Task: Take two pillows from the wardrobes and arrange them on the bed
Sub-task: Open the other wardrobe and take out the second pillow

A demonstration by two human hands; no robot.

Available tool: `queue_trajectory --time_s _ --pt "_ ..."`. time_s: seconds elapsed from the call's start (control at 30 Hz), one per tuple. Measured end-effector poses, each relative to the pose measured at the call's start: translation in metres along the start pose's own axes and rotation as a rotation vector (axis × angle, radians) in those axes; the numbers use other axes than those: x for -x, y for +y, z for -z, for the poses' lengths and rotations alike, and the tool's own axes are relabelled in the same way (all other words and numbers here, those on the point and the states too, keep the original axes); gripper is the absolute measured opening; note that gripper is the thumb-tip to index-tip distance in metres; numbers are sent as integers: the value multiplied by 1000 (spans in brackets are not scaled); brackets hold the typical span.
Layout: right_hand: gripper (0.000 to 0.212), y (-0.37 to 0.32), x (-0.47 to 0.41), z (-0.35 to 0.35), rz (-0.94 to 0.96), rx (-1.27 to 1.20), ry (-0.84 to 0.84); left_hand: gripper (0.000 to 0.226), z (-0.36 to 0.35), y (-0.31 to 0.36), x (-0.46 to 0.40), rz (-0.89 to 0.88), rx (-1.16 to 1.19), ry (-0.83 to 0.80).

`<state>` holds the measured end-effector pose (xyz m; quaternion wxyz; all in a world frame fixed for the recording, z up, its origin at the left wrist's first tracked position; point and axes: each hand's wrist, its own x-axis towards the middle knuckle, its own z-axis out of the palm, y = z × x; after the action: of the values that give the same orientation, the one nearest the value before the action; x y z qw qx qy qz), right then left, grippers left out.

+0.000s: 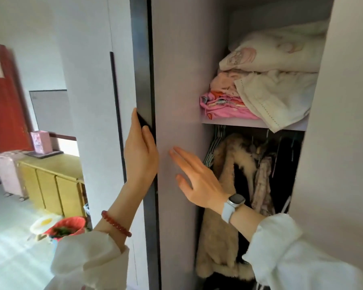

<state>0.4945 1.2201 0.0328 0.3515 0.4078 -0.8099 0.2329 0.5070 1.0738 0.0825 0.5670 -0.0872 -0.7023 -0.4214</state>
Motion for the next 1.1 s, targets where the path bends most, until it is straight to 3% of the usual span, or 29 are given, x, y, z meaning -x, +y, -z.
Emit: queue_trajectory --time_s 0.13,0.23,0.37,0.5,0.7,0.97,1.1 --pt "45 7 -7 -8 -5 12 5 51 9 -18 5 83 -146 52" --pt "40 20 -3 -5 -37 39 29 58 4 -25 20 73 -252 -3" --pt "33 47 11 13 -88 102 43 60 -16 -24 40 -48 -414 -23" --pt "29 80 34 46 -172 168 67 57 -51 -12 64 -396 -515 -129" --pt "28 134 77 112 -321 305 61 60 -148 41 73 -247 -326 -478" --pt "33 208 114 227 -532 583 195 53 -296 133 52 -363 61 -629" --pt "37 238 126 259 -625 629 282 66 -358 160 54 -240 237 -693"
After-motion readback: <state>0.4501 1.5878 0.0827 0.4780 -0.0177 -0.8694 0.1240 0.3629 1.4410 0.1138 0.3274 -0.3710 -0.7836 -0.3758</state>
